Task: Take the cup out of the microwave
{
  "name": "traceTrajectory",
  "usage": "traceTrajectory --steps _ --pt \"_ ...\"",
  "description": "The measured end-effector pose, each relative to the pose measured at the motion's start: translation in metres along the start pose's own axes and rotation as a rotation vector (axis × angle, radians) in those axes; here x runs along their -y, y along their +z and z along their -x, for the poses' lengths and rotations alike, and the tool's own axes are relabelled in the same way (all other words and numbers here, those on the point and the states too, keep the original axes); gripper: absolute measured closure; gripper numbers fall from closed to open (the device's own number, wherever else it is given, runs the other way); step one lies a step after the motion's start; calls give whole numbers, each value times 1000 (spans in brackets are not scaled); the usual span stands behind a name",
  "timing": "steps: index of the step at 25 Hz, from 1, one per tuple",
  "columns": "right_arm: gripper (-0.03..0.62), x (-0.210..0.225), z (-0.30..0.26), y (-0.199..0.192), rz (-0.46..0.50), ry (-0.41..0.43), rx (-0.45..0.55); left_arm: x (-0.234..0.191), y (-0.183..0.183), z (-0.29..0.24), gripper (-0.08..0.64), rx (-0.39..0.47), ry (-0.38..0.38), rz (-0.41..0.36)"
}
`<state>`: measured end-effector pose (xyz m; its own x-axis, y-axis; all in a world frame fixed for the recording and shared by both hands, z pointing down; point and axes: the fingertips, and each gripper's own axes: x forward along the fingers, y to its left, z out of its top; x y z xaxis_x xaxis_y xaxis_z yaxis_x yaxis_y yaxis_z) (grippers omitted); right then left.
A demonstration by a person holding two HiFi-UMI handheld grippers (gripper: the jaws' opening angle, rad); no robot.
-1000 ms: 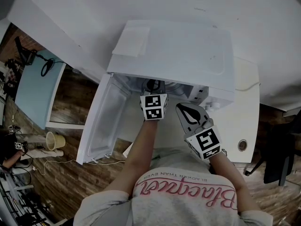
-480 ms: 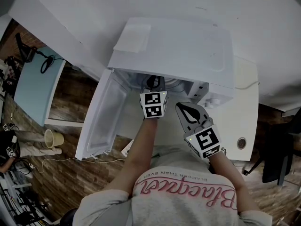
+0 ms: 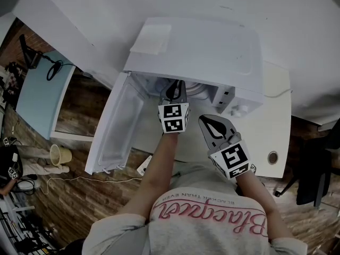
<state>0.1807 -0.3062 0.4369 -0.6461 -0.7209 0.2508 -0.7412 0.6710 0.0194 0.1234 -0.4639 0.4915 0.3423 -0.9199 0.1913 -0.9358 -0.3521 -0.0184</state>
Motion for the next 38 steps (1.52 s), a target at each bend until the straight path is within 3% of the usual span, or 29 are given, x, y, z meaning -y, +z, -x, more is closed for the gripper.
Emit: traceTrajectory --steps 38 --pt "581 -53 36 1 2 77 43 18 5 79 511 21 7 -3"
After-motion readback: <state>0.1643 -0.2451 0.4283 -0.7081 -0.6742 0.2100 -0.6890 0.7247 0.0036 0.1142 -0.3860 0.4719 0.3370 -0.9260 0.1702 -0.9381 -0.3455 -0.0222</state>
